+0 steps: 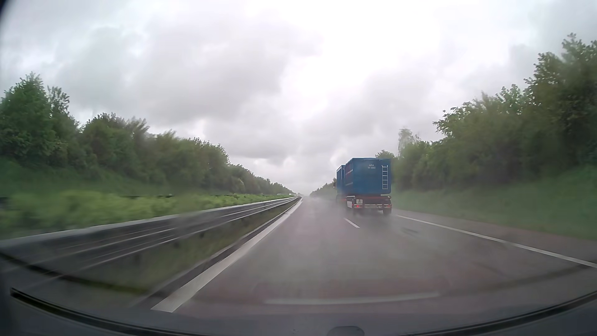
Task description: Follow the waypoints while adhering to traffic rules and regulations
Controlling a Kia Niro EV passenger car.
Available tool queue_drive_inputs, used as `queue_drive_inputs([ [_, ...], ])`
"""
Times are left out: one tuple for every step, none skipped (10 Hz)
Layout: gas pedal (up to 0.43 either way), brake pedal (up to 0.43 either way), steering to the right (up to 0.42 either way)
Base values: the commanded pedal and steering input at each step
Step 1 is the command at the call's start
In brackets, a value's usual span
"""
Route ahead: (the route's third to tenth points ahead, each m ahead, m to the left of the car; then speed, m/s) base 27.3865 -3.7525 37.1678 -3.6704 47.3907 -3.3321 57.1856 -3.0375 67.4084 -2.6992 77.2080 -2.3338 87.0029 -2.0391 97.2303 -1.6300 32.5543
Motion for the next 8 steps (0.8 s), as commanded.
queue_drive_inputs([
  [0.299,0.0,-0.006],
  [0.299,0.0,-0.006],
  [0.299,0.0,-0.006],
  [0.299,0.0,-0.005],
  [0.299,0.0,-0.005],
  [0.299,0.0,-0.004],
  [0.299,0.0,-0.004],
  [0.287,0.0,-0.004],
])
